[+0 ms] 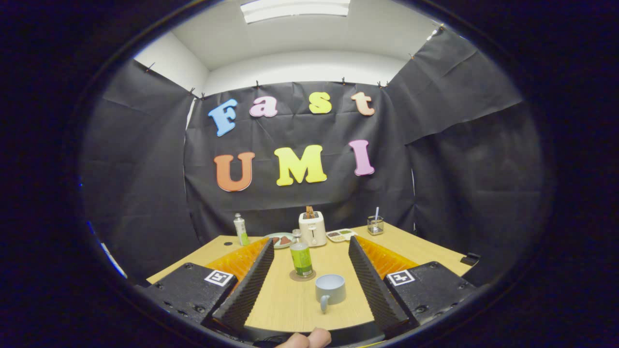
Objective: Take the bottle from table, then pour the juice into the cup, finally place the bottle on the coaster
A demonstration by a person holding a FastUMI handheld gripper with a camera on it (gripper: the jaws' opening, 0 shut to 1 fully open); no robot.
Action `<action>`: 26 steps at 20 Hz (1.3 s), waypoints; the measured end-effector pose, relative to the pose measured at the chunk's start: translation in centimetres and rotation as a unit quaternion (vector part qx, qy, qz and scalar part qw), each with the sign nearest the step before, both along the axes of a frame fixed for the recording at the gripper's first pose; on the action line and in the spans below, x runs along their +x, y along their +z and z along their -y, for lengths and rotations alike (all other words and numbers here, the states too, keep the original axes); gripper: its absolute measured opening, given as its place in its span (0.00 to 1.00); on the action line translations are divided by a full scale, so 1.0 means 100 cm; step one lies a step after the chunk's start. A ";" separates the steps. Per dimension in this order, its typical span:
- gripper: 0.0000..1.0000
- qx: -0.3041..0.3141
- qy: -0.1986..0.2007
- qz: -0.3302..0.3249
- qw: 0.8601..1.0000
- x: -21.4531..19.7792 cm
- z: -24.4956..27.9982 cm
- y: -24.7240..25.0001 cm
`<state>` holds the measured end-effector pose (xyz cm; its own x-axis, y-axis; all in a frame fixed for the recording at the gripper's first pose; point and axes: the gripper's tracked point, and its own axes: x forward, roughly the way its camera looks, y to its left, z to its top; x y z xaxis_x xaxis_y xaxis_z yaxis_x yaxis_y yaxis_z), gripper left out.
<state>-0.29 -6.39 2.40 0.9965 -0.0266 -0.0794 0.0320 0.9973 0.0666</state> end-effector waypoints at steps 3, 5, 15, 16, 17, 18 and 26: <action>1.00 -0.009 0.001 0.000 1.000 -0.001 0.000 -0.001; 1.00 -0.011 0.003 -0.005 1.000 0.001 0.000 -0.004; 1.00 -0.011 0.011 -0.008 1.000 0.004 -0.001 -0.007; 1.00 -0.012 0.011 -0.007 1.000 0.004 -0.001 -0.006; 1.00 -0.013 0.011 -0.005 1.000 0.003 -0.001 -0.005; 1.00 -0.014 0.011 -0.002 1.000 0.003 0.000 -0.004; 1.00 -0.011 0.009 -0.001 1.000 0.004 0.005 -0.006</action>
